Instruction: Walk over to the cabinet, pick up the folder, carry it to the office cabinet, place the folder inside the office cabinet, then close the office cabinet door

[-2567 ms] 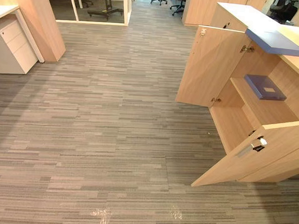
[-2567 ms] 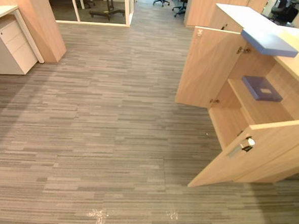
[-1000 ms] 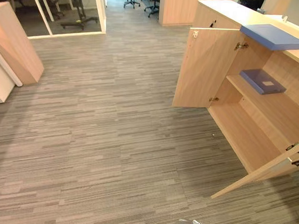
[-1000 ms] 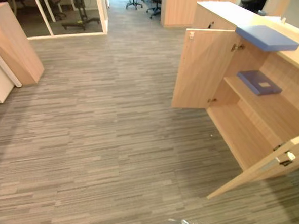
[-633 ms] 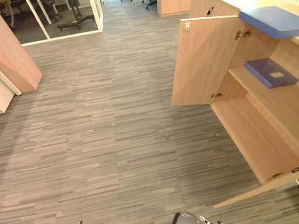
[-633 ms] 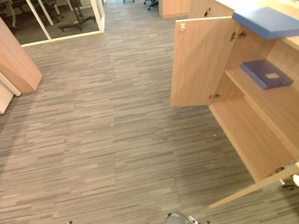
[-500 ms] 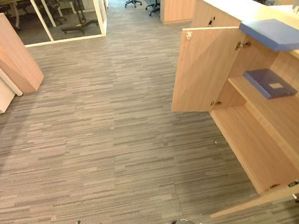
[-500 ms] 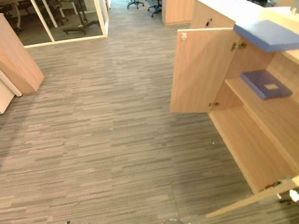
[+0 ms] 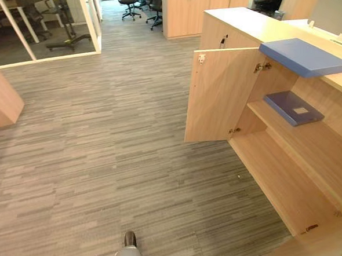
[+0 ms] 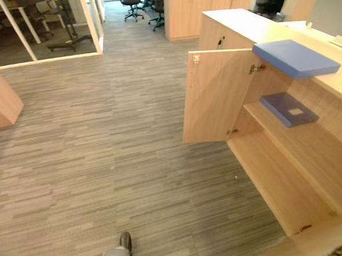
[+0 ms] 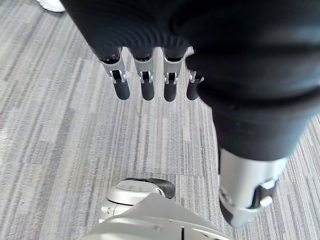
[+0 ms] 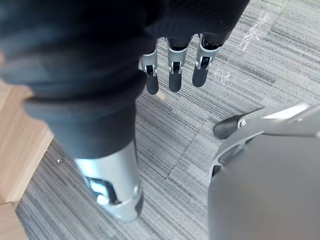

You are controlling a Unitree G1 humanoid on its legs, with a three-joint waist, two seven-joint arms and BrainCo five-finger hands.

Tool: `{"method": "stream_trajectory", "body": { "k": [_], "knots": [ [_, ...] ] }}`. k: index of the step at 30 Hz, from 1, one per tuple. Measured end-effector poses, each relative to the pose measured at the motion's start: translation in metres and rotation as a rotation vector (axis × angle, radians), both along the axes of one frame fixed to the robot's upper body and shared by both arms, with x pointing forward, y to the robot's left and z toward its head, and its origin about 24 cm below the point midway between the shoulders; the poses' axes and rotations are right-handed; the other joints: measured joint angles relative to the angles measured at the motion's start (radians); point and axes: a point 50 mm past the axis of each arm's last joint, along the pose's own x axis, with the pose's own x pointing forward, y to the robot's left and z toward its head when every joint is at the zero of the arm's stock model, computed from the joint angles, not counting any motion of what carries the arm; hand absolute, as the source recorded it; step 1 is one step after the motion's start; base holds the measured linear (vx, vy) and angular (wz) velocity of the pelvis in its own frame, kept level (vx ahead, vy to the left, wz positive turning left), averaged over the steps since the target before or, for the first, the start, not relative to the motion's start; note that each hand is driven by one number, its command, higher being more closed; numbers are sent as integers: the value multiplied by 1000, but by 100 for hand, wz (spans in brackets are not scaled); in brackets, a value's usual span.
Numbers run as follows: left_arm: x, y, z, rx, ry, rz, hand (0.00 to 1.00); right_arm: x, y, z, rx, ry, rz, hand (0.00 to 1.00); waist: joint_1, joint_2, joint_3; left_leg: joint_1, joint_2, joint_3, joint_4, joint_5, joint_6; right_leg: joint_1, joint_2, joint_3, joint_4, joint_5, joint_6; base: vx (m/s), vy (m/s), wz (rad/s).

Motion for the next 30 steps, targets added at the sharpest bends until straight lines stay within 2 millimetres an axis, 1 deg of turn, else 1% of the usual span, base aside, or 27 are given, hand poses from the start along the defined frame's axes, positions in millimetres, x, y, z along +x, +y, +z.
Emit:
{"method": "stream_trajectory", "body": {
  "k": [1,2,4,5,6,7,8,10,11,12,13,14,15,17,18,19,20,21,22,23,24,25,26,27,28,29,30],
  "knots": [
    [-3,5,1,15,6,-1,0,1,6,-1,15,-3,-1,0,10,-15,-7,-8,-27,5,48,42,1,2,-32,33,3,-18,12,452,460,-66],
    [-1,10,2,29,1,-5,0,5,12,-2,29,-14,16,0,14,-42,-10,-28,-50,6,101,42,0,-7,-55,71,1,-25,2,381,379,-63],
    [5,17,4,46,-11,-11,0,11,20,-2,45,-27,31,0,14,-74,-15,-68,-87,-11,183,40,3,-19,-89,100,3,-26,0,355,303,-37],
    [5,19,5,47,-13,-6,0,13,23,-2,54,-30,33,0,12,-88,-25,-82,-105,-5,225,8,16,-35,-109,122,25,-22,-4,360,290,-31],
    [5,19,5,44,-15,1,0,15,24,-2,55,-35,33,0,12,-93,-32,-80,-111,3,231,-6,20,-55,-120,132,59,-19,-7,297,229,-27],
    [4,18,4,38,-12,10,0,16,24,-2,57,-41,34,0,15,-89,-46,-65,-127,11,216,-21,27,-116,-139,152,166,-11,-18,252,182,-27],
    [4,19,4,36,-10,17,0,17,24,-2,61,-44,35,0,16,-94,-48,-28,-146,27,179,-23,35,-164,-163,173,272,-1,-22,344,225,-29],
    [-2,19,3,33,7,22,0,20,21,-1,61,-53,33,0,17,-101,-55,83,-197,66,92,-20,54,-261,-238,165,518,83,-51,402,230,-32],
    [-4,18,2,31,14,14,0,20,17,-1,51,-52,34,0,14,-96,-61,149,-215,89,51,-18,79,-296,-282,150,616,171,-56,367,176,-26],
    [-5,17,2,30,18,7,0,20,15,0,47,-53,35,0,10,-92,-64,175,-222,96,37,-23,87,-303,-299,135,647,218,-53,369,134,-27],
    [-4,15,2,26,17,-5,0,24,14,1,46,-62,35,0,2,-69,-70,220,-219,102,7,-29,100,-344,-314,116,748,216,-42,338,71,-19],
    [1,14,2,25,8,-16,0,32,15,2,48,-84,40,0,-4,-59,-64,259,-205,103,-26,-30,100,-399,-305,53,866,114,-45,373,43,-20],
    [6,13,2,21,-2,-28,0,35,14,3,43,-93,42,0,-5,-49,-57,280,-190,106,-41,-30,100,-420,-291,12,902,64,-41,290,-9,-22],
    [14,8,2,7,-19,-42,0,42,10,6,27,-125,45,0,-6,-24,-41,345,-141,127,-59,-29,99,-474,-252,-157,890,-60,-59,280,-110,-40],
    [15,8,2,3,-25,-40,0,44,10,7,23,-134,50,0,-8,-24,-39,371,-125,140,-57,-29,99,-497,-247,-250,786,-73,-65,293,-194,-44],
    [16,8,2,3,-26,-39,0,44,10,7,23,-134,54,0,-8,-28,-37,384,-124,152,-58,-31,97,-502,-244,-292,710,-71,-68,299,-259,-48],
    [15,12,3,10,-29,-23,0,44,12,7,27,-131,59,0,-7,-51,-29,414,-141,177,-59,-43,75,-503,-235,-365,494,34,-96,307,-293,-43],
    [17,8,2,-5,-27,-8,0,44,7,8,16,-133,51,0,-13,-30,-11,440,-127,189,-65,-67,41,-492,-213,-376,480,69,-139,303,-275,-61],
    [14,-3,-1,-37,-20,4,0,50,-1,11,-8,-143,57,0,-12,8,-13,438,-107,203,-80,-74,34,-493,-167,-378,443,76,-147,276,-234,-62],
    [15,-7,-2,-47,-23,8,0,56,-4,12,-11,-146,58,0,-21,25,-9,429,-109,198,-116,-81,32,-511,-130,-377,422,81,-153,167,-119,-75],
    [16,-8,-2,-50,-26,14,0,59,-5,12,-7,-143,48,0,-15,32,-5,434,-115,234,-157,-62,28,-534,-114,-431,444,80,-153,130,-96,-69],
    [18,-7,-2,-52,-33,24,0,61,-4,13,-4,-144,41,0,-8,31,2,448,-112,268,-168,-59,24,-544,-126,-473,465,78,-150,66,-53,-87],
    [22,-6,-1,-53,-41,37,0,62,-5,13,-7,-144,46,0,5,16,17,459,-117,298,-167,-58,24,-554,-144,-526,497,61,-147,137,-148,-82],
    [22,-3,-1,-46,-37,33,0,59,-4,12,-3,-138,36,0,-6,4,23,472,-133,316,-168,-64,27,-554,-161,-543,512,26,-163,113,-134,-71],
    [22,-3,-1,-47,-34,30,0,57,-6,12,-5,-134,30,0,-11,2,26,480,-138,325,-168,-76,30,-551,-161,-543,512,8,-167,141,-165,-44],
    [22,-6,-2,-54,-20,14,0,52,-11,12,-13,-126,10,0,-33,10,24,480,-130,335,-155,-130,30,-558,-157,-542,532,-17,-177,72,-92,-27],
    [24,-5,-2,-50,-21,6,0,49,-12,11,-14,-119,3,0,-40,8,25,479,-124,340,-136,-151,19,-561,-158,-541,549,-41,-173,123,-184,-35]
  ]
}}
